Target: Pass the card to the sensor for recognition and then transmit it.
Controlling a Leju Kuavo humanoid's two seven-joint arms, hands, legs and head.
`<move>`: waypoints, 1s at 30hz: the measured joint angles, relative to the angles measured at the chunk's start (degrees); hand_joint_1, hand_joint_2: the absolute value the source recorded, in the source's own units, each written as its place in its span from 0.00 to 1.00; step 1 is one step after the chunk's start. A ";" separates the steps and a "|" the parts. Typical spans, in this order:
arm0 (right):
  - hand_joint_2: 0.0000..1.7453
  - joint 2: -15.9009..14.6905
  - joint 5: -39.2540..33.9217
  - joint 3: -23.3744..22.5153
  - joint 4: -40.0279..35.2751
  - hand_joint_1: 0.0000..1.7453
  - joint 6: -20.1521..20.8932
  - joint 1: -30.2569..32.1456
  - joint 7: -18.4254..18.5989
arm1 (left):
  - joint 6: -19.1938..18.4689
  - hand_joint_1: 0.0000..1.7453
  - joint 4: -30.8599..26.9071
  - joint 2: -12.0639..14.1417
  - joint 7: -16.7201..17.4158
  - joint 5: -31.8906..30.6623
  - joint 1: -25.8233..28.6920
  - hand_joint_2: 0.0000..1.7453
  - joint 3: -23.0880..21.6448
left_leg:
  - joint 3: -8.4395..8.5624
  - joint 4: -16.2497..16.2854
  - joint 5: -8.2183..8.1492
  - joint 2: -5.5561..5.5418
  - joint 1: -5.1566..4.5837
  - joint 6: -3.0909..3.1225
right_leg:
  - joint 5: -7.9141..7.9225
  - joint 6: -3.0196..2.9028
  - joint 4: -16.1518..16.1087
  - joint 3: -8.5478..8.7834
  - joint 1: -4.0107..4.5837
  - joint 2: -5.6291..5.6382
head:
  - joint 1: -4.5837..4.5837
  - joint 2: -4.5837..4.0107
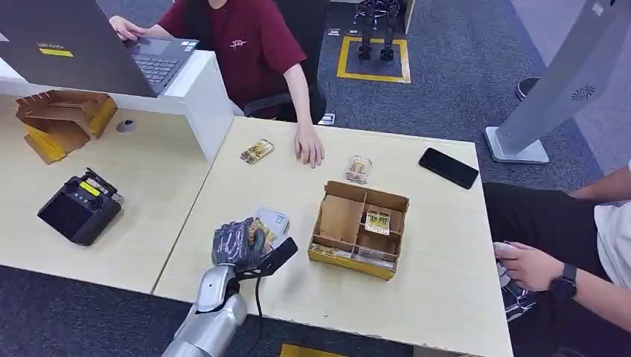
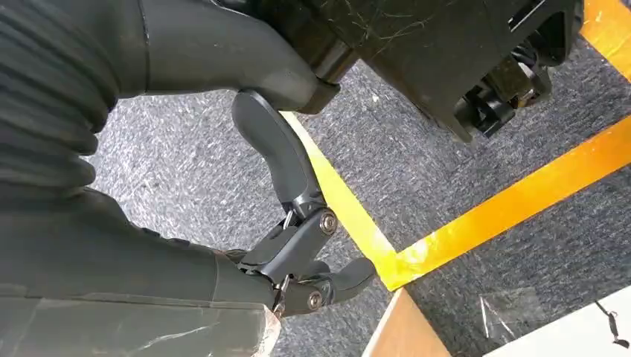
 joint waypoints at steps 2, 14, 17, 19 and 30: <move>1.00 0.09 0.07 0.00 0.00 0.00 0.04 -0.02 0.00 | 0.53 1.00 0.48 0.07 0.35 -0.52 -0.06 1.00 0.00 | 0.00 0.00 0.00 0.00 0.00 0.00 | 0.00 0.00 0.00 0.00 0.00 0.00 | 0.00 0.00; 1.00 0.17 0.35 -0.02 -0.24 0.00 0.48 -0.05 -0.61 | 1.09 1.00 1.79 0.37 0.90 -1.22 -0.35 1.00 0.20 | 0.02 0.00 0.00 0.00 0.00 0.00 | 0.00 0.00 0.04 0.00 0.00 0.00 | 0.00 0.00; 1.00 0.26 0.35 -0.04 -0.24 0.00 0.48 -0.05 -0.63 | 1.09 1.00 1.94 0.48 0.89 -1.35 -0.35 1.00 0.20 | 0.03 0.00 0.00 0.00 0.00 0.00 | 0.00 0.00 0.05 0.00 0.00 0.00 | 0.00 0.00; 1.00 0.28 0.35 -0.07 -0.28 0.00 0.48 -0.05 -0.63 | 1.11 1.00 2.25 0.54 0.90 -1.40 -0.37 1.00 0.22 | 0.03 0.00 0.00 0.00 0.00 0.00 | 0.00 0.00 0.05 0.01 0.00 0.00 | 0.00 0.00; 1.00 0.46 0.98 -0.31 -0.39 0.00 0.55 -0.16 -0.66 | 0.14 1.00 2.25 0.03 -5.26 3.11 -0.43 1.00 1.35 | 0.05 0.01 0.01 0.00 0.00 -0.01 | 0.00 0.00 0.06 0.01 0.00 0.00 | 0.00 0.00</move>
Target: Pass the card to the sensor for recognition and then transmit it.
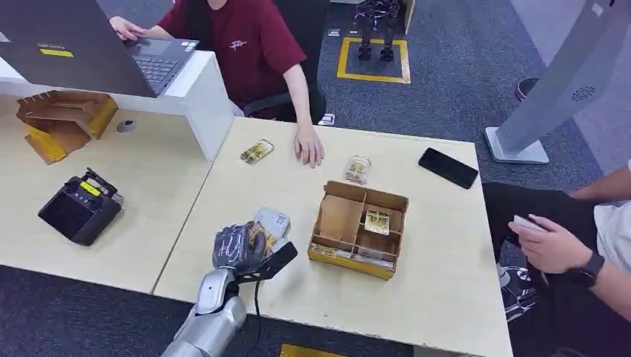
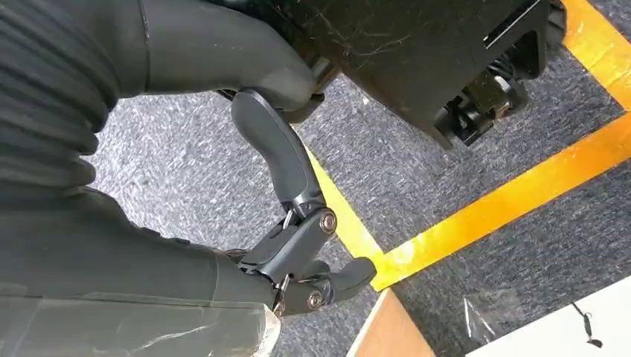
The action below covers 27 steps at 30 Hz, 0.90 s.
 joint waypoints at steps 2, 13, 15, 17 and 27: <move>1.00 0.11 0.28 -0.37 0.00 0.00 0.02 -0.01 0.18 | -2.68 1.00 -0.35 -0.63 -3.85 4.58 0.06 1.00 0.62 | -0.02 0.02 0.00 0.01 0.00 0.00 | 0.00 0.00 0.01 -0.02 0.00 0.02 | 0.02 0.00; 1.00 0.13 3.39 -2.60 -0.07 0.00 0.46 -0.02 0.33 | -16.64 1.00 -20.27 -2.78 -11.86 31.05 1.51 1.00 1.14 | -0.16 0.09 0.02 0.01 0.01 0.02 | 0.01 -0.01 0.06 -0.14 0.01 0.02 | -0.02 0.00; 1.00 0.13 3.80 -2.75 -0.07 0.00 0.79 -0.05 0.39 | -17.38 1.00 -24.66 -2.80 -11.73 32.23 1.45 1.00 1.14 | -0.17 0.08 0.02 0.00 0.01 0.02 | 0.01 0.00 0.06 -0.15 0.01 0.02 | 0.00 0.00; 1.00 0.13 4.26 -2.80 -0.11 0.00 1.25 -0.08 0.44 | -17.88 1.00 -28.16 -2.69 -11.23 33.55 1.15 1.00 1.14 | -0.19 0.09 0.02 0.00 0.01 0.02 | 0.01 0.00 0.07 -0.17 0.01 0.02 | 0.00 0.00; 1.00 0.15 6.25 -3.61 -0.39 0.00 2.38 -0.57 1.33 | -19.53 1.00 -35.80 -1.73 -7.57 34.38 -4.55 1.00 1.20 | -0.22 0.14 0.03 -0.01 0.01 0.02 | 0.02 -0.01 0.12 -0.17 0.01 0.00 | 0.00 0.00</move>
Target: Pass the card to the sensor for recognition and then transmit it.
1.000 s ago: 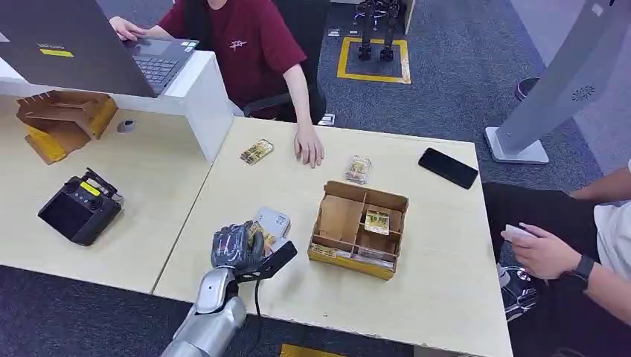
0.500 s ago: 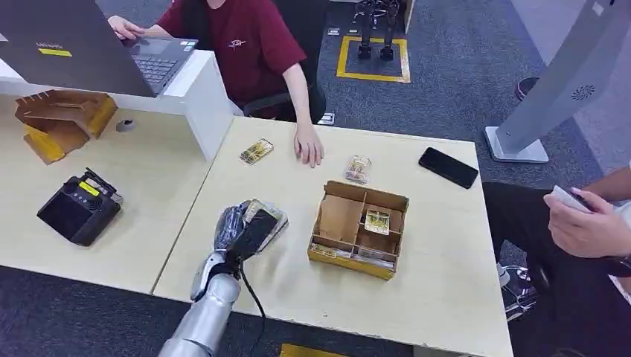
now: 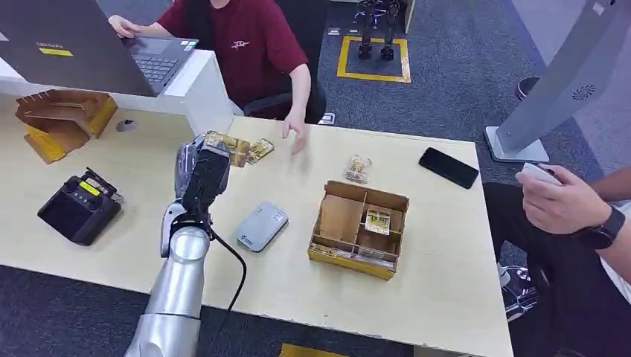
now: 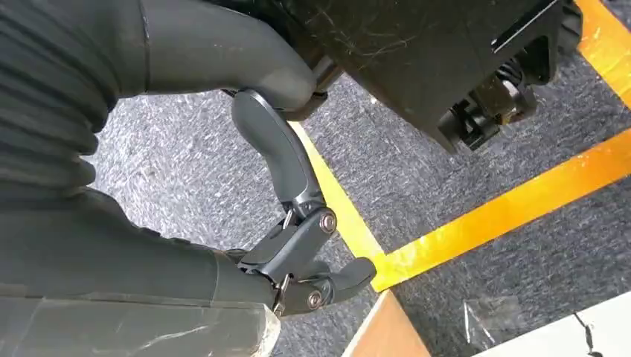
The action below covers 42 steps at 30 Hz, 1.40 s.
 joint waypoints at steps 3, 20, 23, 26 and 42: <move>1.00 0.09 0.96 -0.02 -0.11 0.00 0.35 -0.44 0.37 | 2.11 1.00 0.39 0.55 1.36 -2.98 -2.42 1.00 0.24 | -0.01 0.02 0.00 0.01 0.00 0.00 | 0.00 0.00 0.01 -0.02 0.00 0.01 | 0.00 0.00; 1.00 0.48 3.43 -0.57 -0.57 0.00 1.03 -1.43 0.72 | 4.86 1.00 6.03 2.47 2.51 -8.05 -9.57 1.00 4.81 | -0.09 0.05 0.00 0.02 0.00 0.00 | 0.00 0.00 0.03 -0.13 0.00 0.04 | 0.00 0.00; 1.00 0.48 3.56 -0.59 -0.57 0.00 1.05 -1.41 0.40 | 4.48 0.00 6.05 2.47 1.49 -7.55 -9.55 1.00 5.14 | -0.10 0.05 0.00 0.01 0.00 0.00 | 0.00 0.00 0.04 -0.13 0.00 0.03 | 0.00 0.00; 1.00 0.48 3.94 -0.66 -0.57 0.00 1.05 -1.39 0.20 | 4.42 0.00 6.12 2.47 0.96 -7.31 -9.54 1.00 5.38 | -0.10 0.05 0.00 0.02 0.00 0.00 | 0.00 0.00 0.04 -0.13 0.00 0.03 | 0.00 0.00; 1.00 0.52 4.57 -4.09 -0.57 0.00 -0.24 -0.13 -0.66 | -4.97 0.00 3.38 1.51 -1.18 1.07 -7.62 1.00 5.50 | -0.14 0.08 0.00 0.03 -0.01 0.00 | 0.00 0.00 0.04 -0.16 0.00 0.05 | 0.00 0.00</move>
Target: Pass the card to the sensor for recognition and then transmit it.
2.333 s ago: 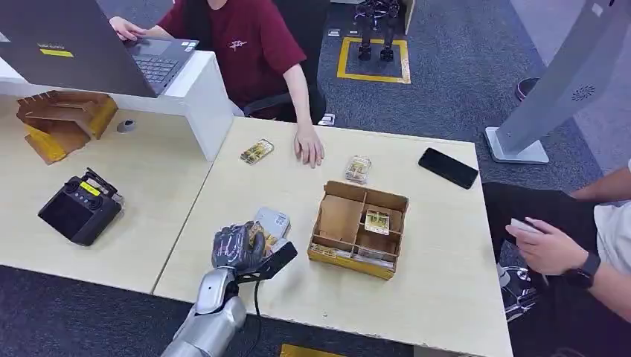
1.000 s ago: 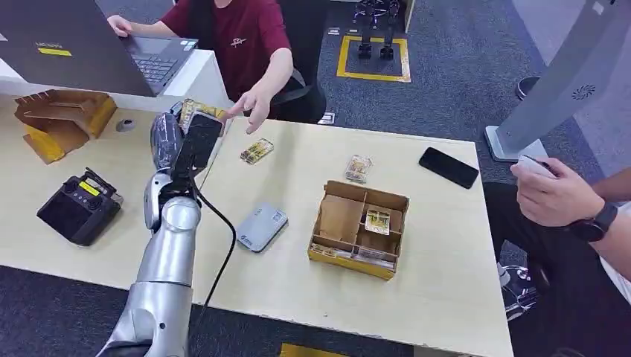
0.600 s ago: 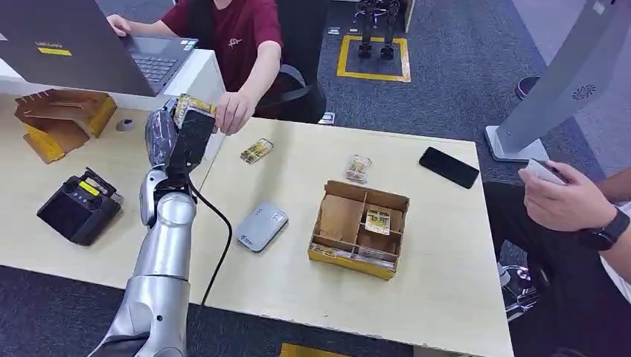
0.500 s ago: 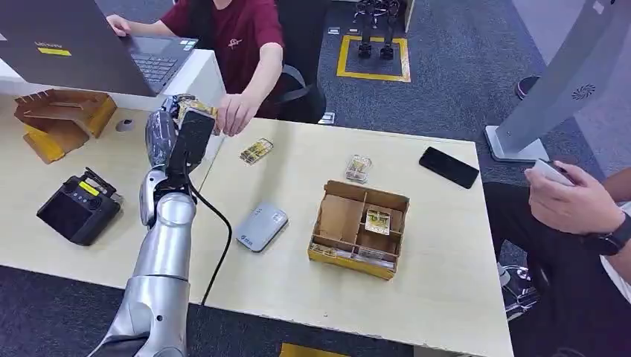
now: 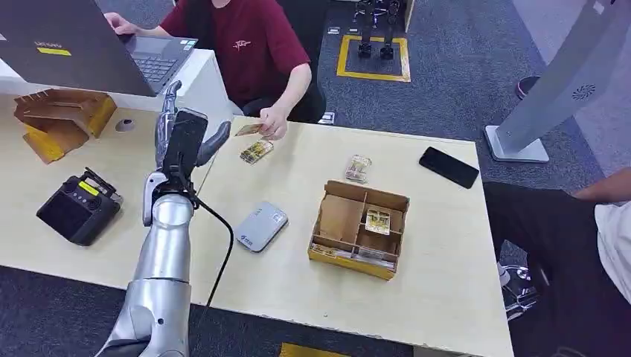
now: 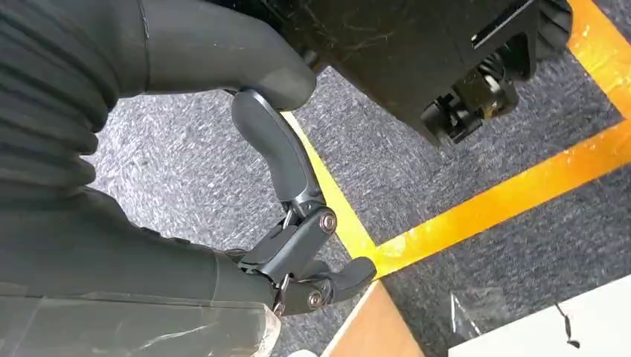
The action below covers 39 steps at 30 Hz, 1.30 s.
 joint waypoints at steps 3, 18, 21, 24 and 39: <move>1.00 0.00 -0.50 -1.46 0.02 0.00 -1.01 0.73 -0.81 | -5.11 0.00 -3.54 1.60 -3.54 4.22 3.94 1.00 -3.67 | 0.00 -0.01 -0.02 0.01 0.00 0.01 | -0.01 0.00 0.00 -0.01 0.00 0.02 | 0.00 0.00; 1.00 -0.09 -1.81 -8.36 0.09 0.00 -3.98 3.06 -2.01 | 3.07 0.00 -21.48 20.70 -13.47 -0.27 31.83 1.00 -33.90 | -0.15 -0.05 -0.09 0.10 0.00 0.00 | -0.07 0.00 0.00 -0.21 0.00 0.06 | 0.02 0.00; 1.00 -0.09 -2.21 -9.42 0.09 0.00 -4.24 3.16 -1.88 | 7.20 0.00 -22.07 21.38 -12.04 -4.95 34.29 1.00 -38.30 | -0.16 0.01 -0.09 0.10 0.00 0.00 | -0.05 0.01 -0.01 -0.21 0.00 0.07 | 0.00 0.00; 1.00 -0.09 -2.21 -10.29 0.09 0.00 -4.37 3.16 -1.31 | 11.84 0.00 -22.07 21.31 -9.22 -11.44 35.43 1.00 -41.37 | -0.18 0.06 -0.09 0.09 0.00 0.00 | -0.04 0.03 0.00 -0.21 0.00 0.05 | 0.00 0.00; 1.00 -0.09 0.77 -13.18 0.04 0.00 -5.05 3.26 -0.42 | 24.62 0.00 -17.37 13.83 7.31 -39.94 35.34 1.00 -46.40 | -0.20 0.10 -0.09 0.08 0.00 0.01 | -0.03 0.03 0.00 -0.19 0.00 0.04 | 0.02 0.00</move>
